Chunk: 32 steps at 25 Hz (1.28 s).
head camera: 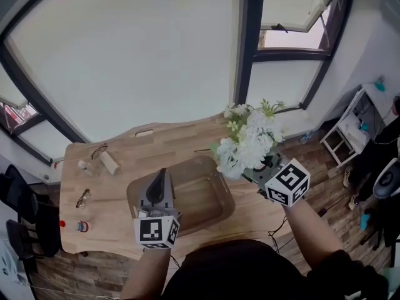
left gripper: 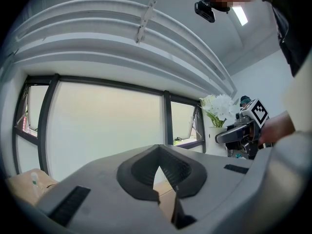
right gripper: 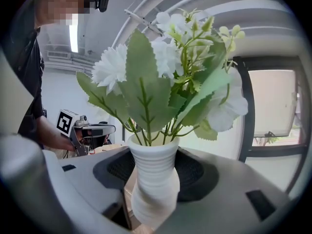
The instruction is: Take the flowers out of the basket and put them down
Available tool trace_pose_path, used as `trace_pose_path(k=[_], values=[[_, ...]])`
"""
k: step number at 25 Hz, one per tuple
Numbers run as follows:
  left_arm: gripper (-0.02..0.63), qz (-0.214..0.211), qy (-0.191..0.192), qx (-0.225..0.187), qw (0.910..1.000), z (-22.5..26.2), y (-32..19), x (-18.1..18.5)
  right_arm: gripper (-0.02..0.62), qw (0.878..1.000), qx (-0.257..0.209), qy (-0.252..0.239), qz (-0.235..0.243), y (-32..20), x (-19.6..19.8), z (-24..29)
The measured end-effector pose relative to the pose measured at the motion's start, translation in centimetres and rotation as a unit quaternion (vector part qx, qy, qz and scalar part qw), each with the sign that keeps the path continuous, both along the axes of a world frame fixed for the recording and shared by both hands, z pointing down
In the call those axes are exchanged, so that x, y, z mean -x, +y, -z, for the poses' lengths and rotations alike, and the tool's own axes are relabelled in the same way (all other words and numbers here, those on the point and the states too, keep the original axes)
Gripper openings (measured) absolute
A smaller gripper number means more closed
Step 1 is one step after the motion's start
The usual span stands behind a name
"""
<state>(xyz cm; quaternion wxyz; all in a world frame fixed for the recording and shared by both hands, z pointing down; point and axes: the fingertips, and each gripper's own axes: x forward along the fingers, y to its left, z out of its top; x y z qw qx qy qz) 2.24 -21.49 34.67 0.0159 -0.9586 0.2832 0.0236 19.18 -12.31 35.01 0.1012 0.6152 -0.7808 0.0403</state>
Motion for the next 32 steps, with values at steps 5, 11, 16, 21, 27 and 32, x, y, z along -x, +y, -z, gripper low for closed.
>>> trace_pose_path(k=[5,11,16,21,27,32], values=[[0.0,-0.022,0.0,0.004,0.9998,-0.6,0.7,-2.2,0.27,0.999,0.0,-0.004,-0.035,1.7,-2.3,-0.6],[0.0,-0.05,-0.004,0.007,0.9987,-1.0,2.2,-5.1,0.27,0.997,0.004,-0.012,-0.077,4.6,-5.1,-1.6],[0.0,-0.07,-0.005,0.003,0.9975,-0.8,3.2,-7.6,0.27,0.994,0.006,-0.022,-0.111,6.8,-7.0,-2.9],[0.0,-0.083,-0.013,0.005,0.9965,-1.2,4.4,-9.3,0.27,0.992,0.013,-0.027,-0.127,8.3,-8.2,-4.5],[0.0,-0.071,-0.019,0.017,0.9972,-2.6,4.6,-9.6,0.27,0.99,0.026,-0.043,-0.129,8.9,-9.5,-7.0],[0.0,-0.053,-0.031,0.031,0.9976,-4.7,4.2,-9.6,0.27,0.992,0.029,-0.034,-0.116,8.4,-9.6,-8.7]])
